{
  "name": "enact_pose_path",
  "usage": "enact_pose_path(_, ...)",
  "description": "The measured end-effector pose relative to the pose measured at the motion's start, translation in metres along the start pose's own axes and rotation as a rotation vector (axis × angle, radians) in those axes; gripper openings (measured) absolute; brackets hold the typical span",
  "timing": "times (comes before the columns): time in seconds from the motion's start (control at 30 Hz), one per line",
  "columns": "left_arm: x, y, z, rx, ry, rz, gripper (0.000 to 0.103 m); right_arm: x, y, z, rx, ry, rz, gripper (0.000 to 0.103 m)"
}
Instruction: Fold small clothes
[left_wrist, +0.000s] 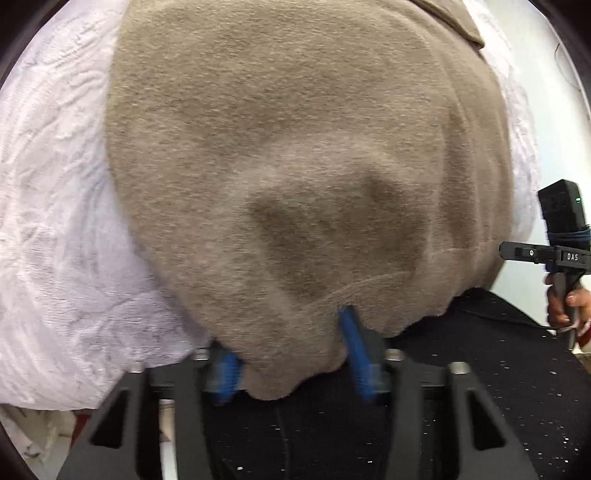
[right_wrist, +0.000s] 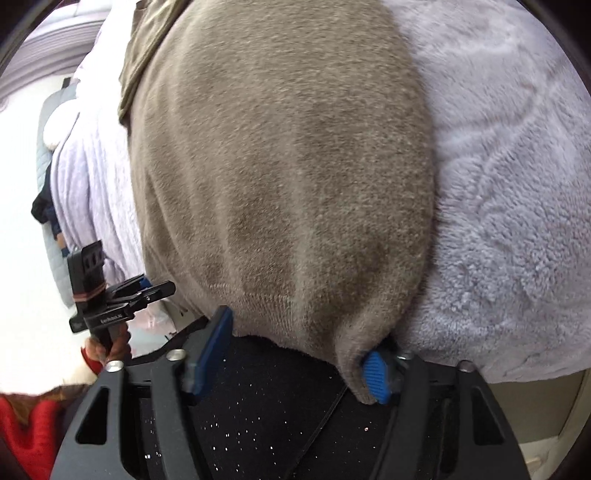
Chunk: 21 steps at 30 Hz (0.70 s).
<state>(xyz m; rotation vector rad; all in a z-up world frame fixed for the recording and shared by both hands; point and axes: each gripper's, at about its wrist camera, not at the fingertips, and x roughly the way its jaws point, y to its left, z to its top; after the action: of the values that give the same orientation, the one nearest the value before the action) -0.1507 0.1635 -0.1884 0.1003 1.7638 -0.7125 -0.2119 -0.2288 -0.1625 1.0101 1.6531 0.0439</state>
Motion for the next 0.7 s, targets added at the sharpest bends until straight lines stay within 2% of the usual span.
enact_pose_path(0.03, 0.001, 0.000, 0.000, -0.001, -0.002, 0.001, 0.031, -0.003, 0.000, 0.001, -0.001, 0.002, -0.008, 0.035)
enact_pose_path(0.07, 0.003, -0.001, -0.001, -0.005, -0.005, -0.006, 0.024, -0.004, -0.001, 0.001, -0.008, 0.003, -0.009, 0.016)
enact_pose_path(0.1, 0.003, -0.001, 0.000, -0.008, -0.010, -0.014, 0.016, -0.006, -0.004, 0.001, -0.016, 0.002, 0.004, 0.016)
enact_pose_path(0.13, 0.003, -0.003, 0.000, -0.011, -0.017, -0.025, 0.015, -0.008, -0.003, 0.000, -0.027, -0.001, 0.018, 0.016)
enact_pose_path(0.43, -0.021, -0.019, 0.005, -0.074, -0.157, -0.199, 0.015, -0.044, 0.023, 0.001, -0.055, -0.104, 0.307, 0.015)
enact_pose_path(0.53, -0.021, -0.015, 0.026, -0.107, -0.218, -0.236, 0.015, -0.056, 0.028, 0.006, -0.059, -0.144, 0.370, 0.015)
enact_pose_path(0.7, -0.057, -0.016, 0.044, -0.127, -0.346, -0.281, 0.015, -0.082, 0.044, 0.026, -0.086, -0.234, 0.490, 0.014)
